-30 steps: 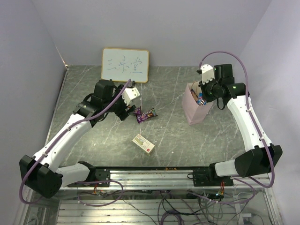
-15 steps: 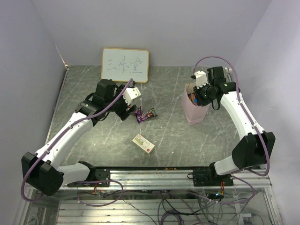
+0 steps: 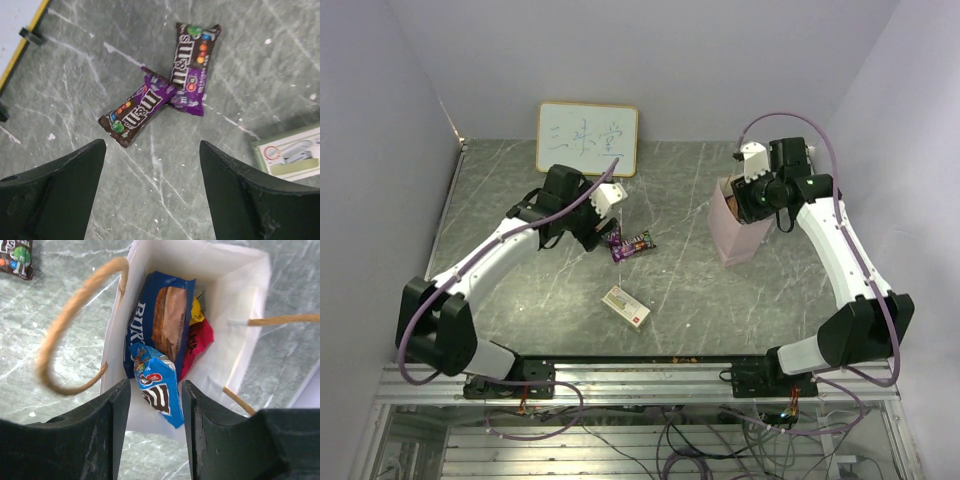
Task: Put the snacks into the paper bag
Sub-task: Adjust the snack in the paper bag, then pick up the snack from the center of the board.
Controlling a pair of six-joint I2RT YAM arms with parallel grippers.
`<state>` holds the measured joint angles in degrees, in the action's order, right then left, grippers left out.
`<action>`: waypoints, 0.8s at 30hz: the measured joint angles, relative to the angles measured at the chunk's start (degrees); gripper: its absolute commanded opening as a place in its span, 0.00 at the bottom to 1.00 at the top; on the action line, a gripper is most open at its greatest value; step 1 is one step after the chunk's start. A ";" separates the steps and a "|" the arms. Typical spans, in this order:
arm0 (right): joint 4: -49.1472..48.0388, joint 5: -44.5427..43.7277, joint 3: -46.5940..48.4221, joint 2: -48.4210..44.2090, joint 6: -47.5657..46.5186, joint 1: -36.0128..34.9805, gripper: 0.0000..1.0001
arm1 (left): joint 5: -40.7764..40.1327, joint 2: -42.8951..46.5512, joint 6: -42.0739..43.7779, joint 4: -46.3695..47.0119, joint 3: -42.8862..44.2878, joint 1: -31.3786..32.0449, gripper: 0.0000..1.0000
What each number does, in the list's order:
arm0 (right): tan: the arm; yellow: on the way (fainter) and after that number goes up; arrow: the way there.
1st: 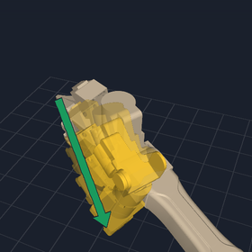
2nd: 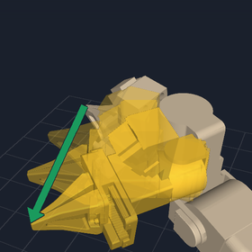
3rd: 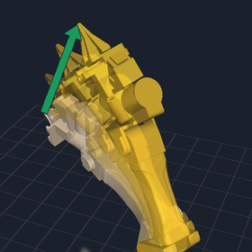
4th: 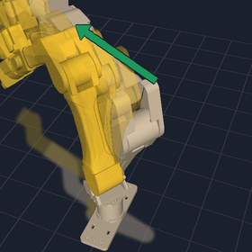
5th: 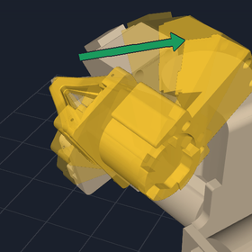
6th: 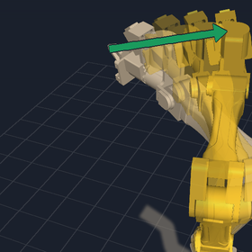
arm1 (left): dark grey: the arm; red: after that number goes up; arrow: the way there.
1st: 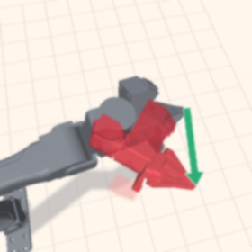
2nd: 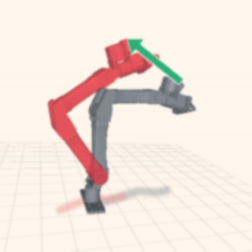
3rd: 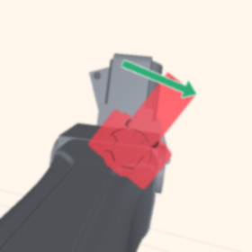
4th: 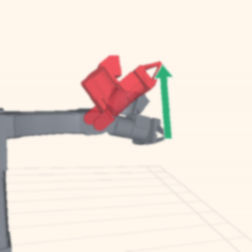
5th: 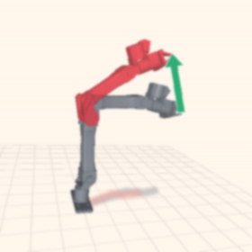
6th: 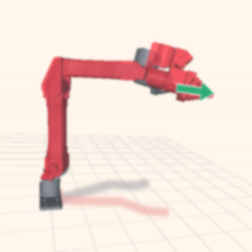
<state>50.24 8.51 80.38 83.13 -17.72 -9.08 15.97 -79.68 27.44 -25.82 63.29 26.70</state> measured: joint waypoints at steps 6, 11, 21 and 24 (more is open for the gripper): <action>-0.98 -1.05 1.86 -4.85 0.22 0.00 0.50 | 2.51 -7.23 3.98 0.35 1.99 -4.63 0.89; -3.96 -0.24 1.09 -8.83 1.05 0.00 0.51 | 5.22 -12.33 11.82 0.74 3.08 -7.26 0.91; -7.34 4.00 -4.20 -13.42 2.05 0.13 0.52 | 7.43 -25.38 29.07 -1.46 9.46 -8.17 0.93; -7.58 5.11 -5.33 -14.64 2.12 0.17 0.53 | 7.69 -28.63 32.81 -2.56 11.58 -8.17 0.95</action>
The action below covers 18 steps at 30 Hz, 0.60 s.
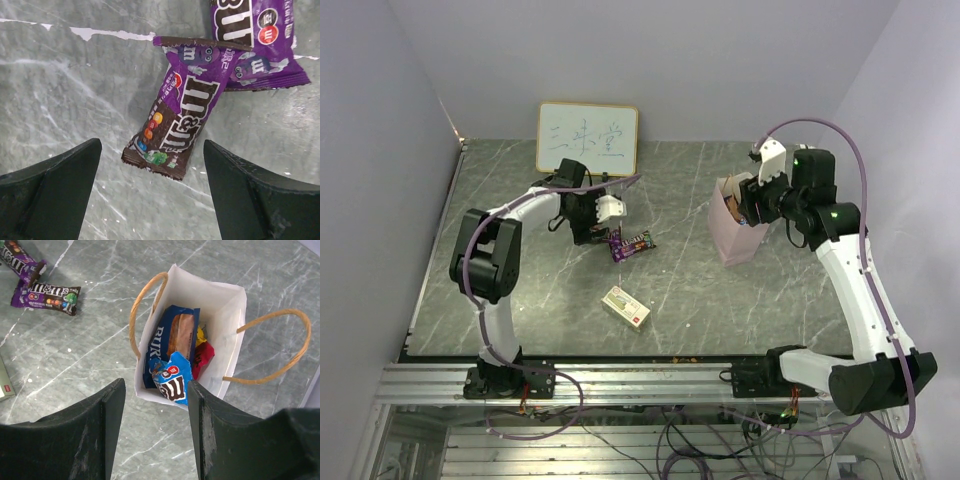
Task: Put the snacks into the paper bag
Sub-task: Pick up the snack from the center of the board.
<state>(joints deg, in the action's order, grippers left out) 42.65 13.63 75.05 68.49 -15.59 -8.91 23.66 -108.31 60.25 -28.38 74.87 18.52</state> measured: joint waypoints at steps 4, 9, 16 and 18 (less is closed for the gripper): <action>-0.26 1.18 -1.16 -1.20 0.02 0.13 0.53 | 0.15 -3.85 3.19 -1.86 2.75 -0.02 0.90; -0.66 2.23 -2.29 -1.68 0.00 0.26 0.53 | 0.50 -6.91 4.55 -4.44 5.46 -0.02 0.77; -0.85 3.10 -2.47 -1.88 0.00 0.48 0.53 | 1.05 -7.58 4.44 -6.19 5.97 -0.04 0.57; -0.85 3.41 -2.47 -1.90 0.00 0.50 0.53 | 1.25 -7.58 4.09 -6.01 5.57 -0.04 0.52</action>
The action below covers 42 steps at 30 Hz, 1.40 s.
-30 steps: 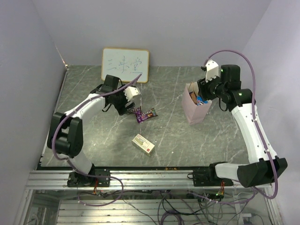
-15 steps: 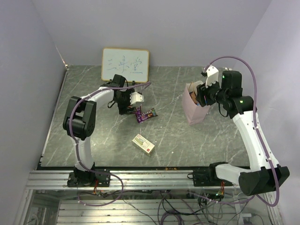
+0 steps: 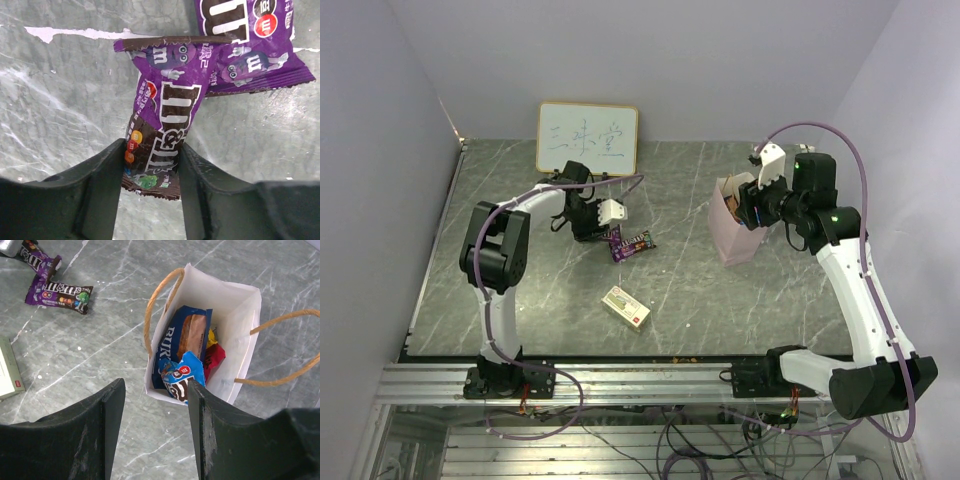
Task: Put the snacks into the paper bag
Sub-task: Pick up the snack from the center of the board.
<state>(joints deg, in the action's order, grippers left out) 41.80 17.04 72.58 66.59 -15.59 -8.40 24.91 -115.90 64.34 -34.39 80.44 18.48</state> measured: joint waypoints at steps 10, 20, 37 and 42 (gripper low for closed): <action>0.09 4.20 2.01 2.25 -1.31 0.04 0.53 | 0.35 5.60 -4.09 2.86 -7.43 0.00 0.28; -1.05 12.63 6.80 4.96 -2.08 -1.46 0.53 | -0.07 20.06 -9.35 2.51 -12.81 0.00 0.24; -24.63 25.70 4.55 13.22 9.18 -15.91 0.53 | -0.72 36.54 -21.42 -2.36 -5.14 7.02 0.21; -32.46 29.44 0.94 14.69 14.93 -17.33 0.55 | -2.54 38.51 -25.73 -1.84 -3.85 10.62 0.22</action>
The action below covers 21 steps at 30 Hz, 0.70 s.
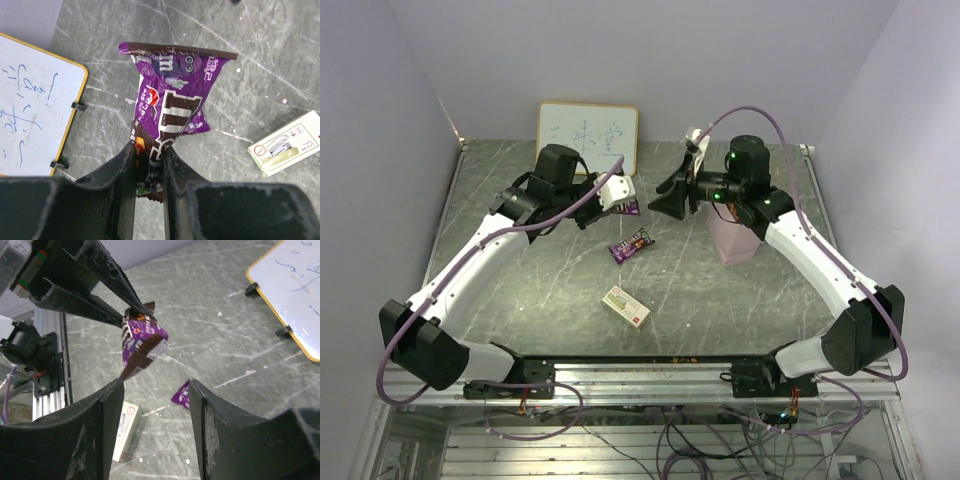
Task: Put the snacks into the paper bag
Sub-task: Pick up the snack from the center of the board.
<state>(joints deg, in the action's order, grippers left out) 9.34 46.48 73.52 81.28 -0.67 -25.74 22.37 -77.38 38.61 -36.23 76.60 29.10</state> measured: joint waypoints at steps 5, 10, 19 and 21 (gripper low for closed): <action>-4.70 2.40 -0.63 0.26 4.42 -1.01 0.55 | -1.99 0.24 -2.34 0.09 0.79 1.95 0.22; -8.48 4.00 -1.92 0.42 7.87 -1.51 0.55 | -3.41 0.24 -3.85 0.39 0.94 3.02 0.22; -10.38 3.67 -3.48 2.14 10.95 -1.77 0.45 | -4.15 0.24 -5.05 0.85 1.79 3.72 0.22; -10.97 3.72 -3.48 2.23 11.65 -1.84 0.41 | -4.17 0.24 -5.20 0.85 1.79 3.80 0.22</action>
<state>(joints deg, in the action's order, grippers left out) -1.63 50.19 70.04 83.50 10.98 -27.57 18.20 -77.14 33.41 -35.38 78.39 32.91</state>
